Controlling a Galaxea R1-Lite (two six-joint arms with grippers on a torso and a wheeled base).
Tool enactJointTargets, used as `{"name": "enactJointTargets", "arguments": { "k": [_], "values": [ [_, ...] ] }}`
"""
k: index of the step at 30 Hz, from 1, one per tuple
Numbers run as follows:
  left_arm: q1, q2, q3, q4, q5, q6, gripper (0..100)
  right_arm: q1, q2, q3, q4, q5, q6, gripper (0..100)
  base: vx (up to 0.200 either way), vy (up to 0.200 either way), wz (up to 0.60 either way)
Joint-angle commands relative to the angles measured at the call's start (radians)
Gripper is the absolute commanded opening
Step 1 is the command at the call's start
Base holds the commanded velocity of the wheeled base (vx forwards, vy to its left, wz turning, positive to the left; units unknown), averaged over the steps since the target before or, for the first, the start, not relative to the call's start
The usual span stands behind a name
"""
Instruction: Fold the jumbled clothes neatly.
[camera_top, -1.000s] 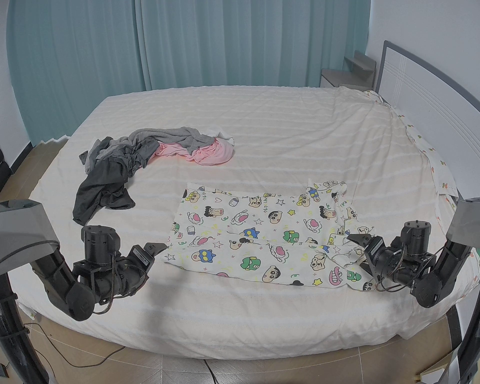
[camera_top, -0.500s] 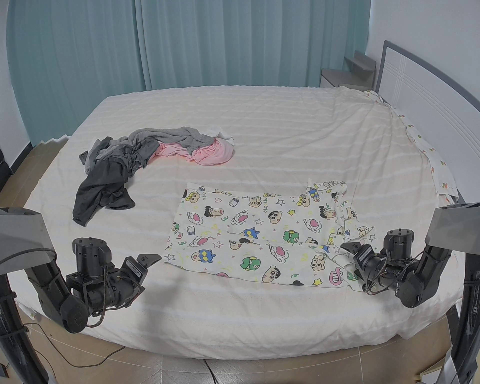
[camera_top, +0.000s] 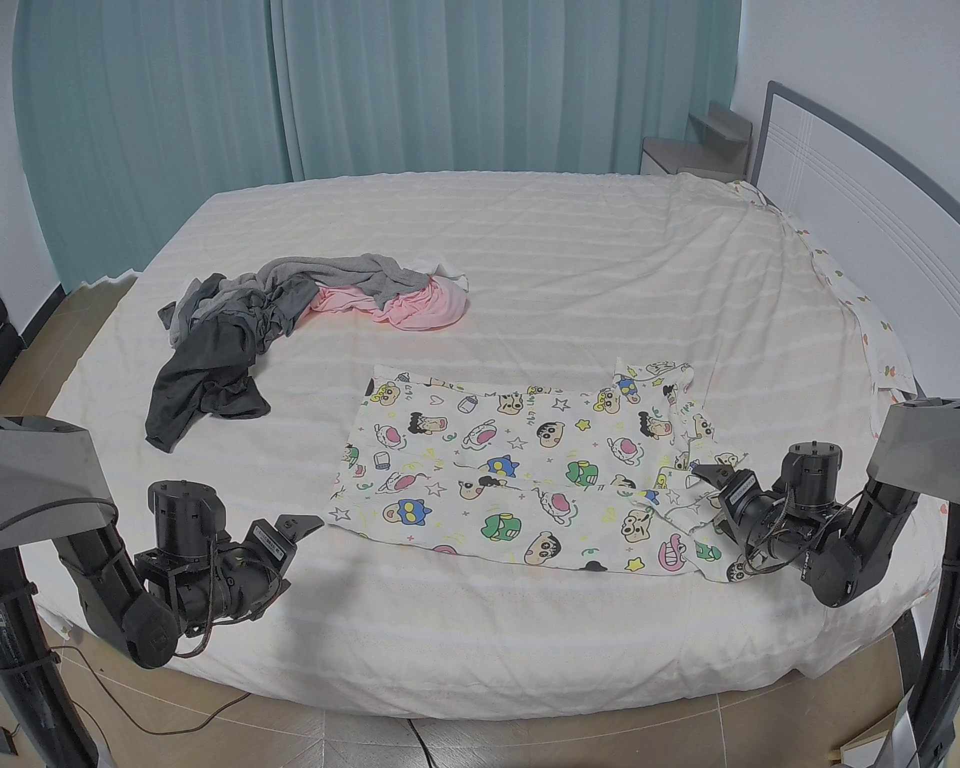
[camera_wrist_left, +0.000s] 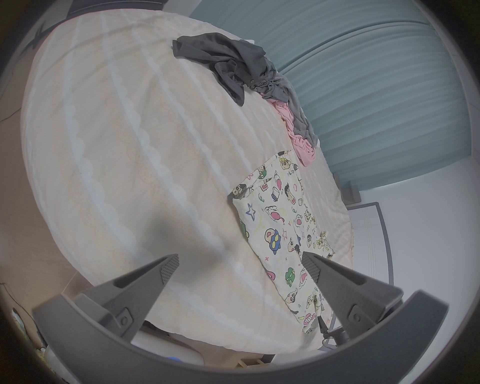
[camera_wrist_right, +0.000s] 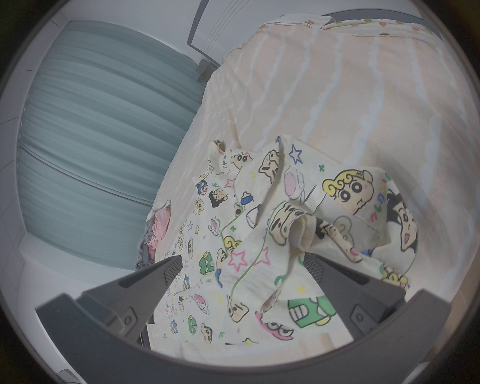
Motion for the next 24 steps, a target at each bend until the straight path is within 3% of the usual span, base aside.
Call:
{"name": "enactJointTargets", "arguments": {
  "k": [1, 19, 24],
  "values": [
    [0.001, 0.008, 0.0, 0.0, 0.001, 0.0, 100, 0.012, 0.024, -0.005, -0.001, -0.001, 0.003, 100, 0.0, 0.0, 0.0],
    [0.001, 0.062, 0.0, -0.048, 0.003, 0.004, 100, 0.007, 0.101, -0.108, -0.004, -0.007, 0.007, 100, 0.0, 0.0, 0.0],
    [0.0, 0.069, 0.003, -0.065, 0.013, 0.007, 100, -0.005, 0.162, -0.154, -0.001, -0.044, 0.006, 100, 0.0, 0.0, 0.0]
  ]
}}
